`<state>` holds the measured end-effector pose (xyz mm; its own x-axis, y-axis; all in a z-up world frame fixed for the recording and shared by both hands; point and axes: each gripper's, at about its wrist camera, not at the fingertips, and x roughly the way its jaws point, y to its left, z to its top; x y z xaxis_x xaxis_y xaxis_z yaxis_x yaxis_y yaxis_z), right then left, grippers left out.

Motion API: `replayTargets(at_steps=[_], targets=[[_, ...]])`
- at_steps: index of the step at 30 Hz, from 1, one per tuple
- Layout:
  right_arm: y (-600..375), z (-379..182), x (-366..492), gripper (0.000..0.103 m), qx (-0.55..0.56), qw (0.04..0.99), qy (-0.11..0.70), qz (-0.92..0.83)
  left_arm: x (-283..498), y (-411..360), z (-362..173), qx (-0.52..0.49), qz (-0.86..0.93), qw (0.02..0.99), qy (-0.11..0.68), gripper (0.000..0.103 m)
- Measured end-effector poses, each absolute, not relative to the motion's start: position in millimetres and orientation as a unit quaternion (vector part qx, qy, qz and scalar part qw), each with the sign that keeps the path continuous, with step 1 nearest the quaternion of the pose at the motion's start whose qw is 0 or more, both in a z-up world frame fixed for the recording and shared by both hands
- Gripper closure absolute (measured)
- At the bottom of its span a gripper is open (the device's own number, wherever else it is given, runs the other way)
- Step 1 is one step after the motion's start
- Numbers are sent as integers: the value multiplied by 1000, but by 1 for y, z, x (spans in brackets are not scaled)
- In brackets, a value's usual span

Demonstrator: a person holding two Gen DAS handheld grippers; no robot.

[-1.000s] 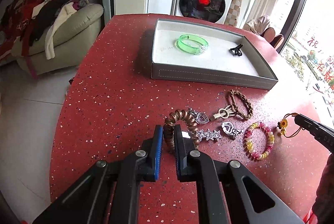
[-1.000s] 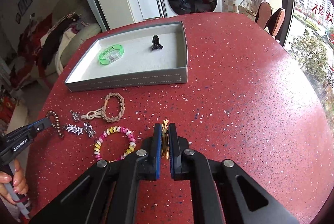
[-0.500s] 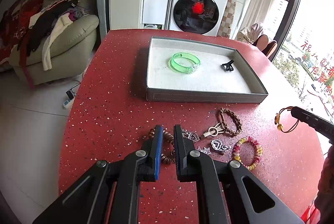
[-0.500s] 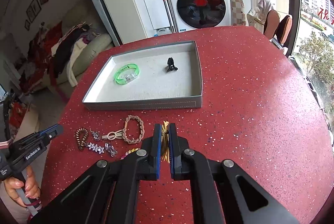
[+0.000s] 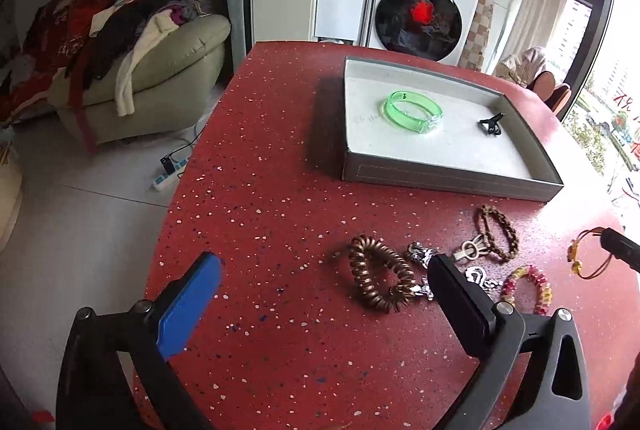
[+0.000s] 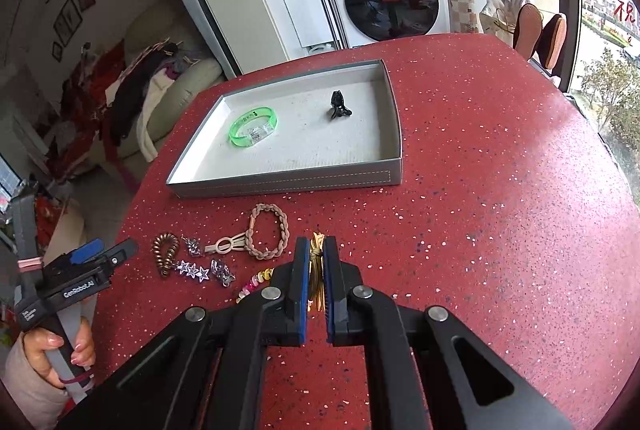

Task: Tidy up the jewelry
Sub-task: 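Grasp the brown coil tie with the left gripper while the right grasps the sunflower tie, then drop the coil tie into the tray with the left gripper while the right releases the sunflower tie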

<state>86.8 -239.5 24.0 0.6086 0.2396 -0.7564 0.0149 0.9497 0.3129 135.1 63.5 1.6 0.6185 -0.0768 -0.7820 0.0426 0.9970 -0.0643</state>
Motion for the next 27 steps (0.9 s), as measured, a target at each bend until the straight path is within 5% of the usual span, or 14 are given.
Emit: replayTargets(at_steps=[3, 8, 11, 13, 27], targets=[[-240, 22, 84, 96, 146, 884, 439, 63, 143, 60, -9, 0, -19, 894, 448, 1], [-241, 20, 84, 96, 149, 882, 443, 62, 150, 52, -24, 10, -32, 881, 472, 18], [-240, 21, 84, 96, 148, 882, 442, 63, 152, 46, -30, 17, -42, 877, 478, 45], [-239, 21, 84, 96, 146, 883, 442, 64, 153, 45, -33, 14, -55, 874, 483, 73], [-240, 44, 122, 96, 162, 883, 430, 96, 154, 54, 9, -34, -108, 887, 448, 73]])
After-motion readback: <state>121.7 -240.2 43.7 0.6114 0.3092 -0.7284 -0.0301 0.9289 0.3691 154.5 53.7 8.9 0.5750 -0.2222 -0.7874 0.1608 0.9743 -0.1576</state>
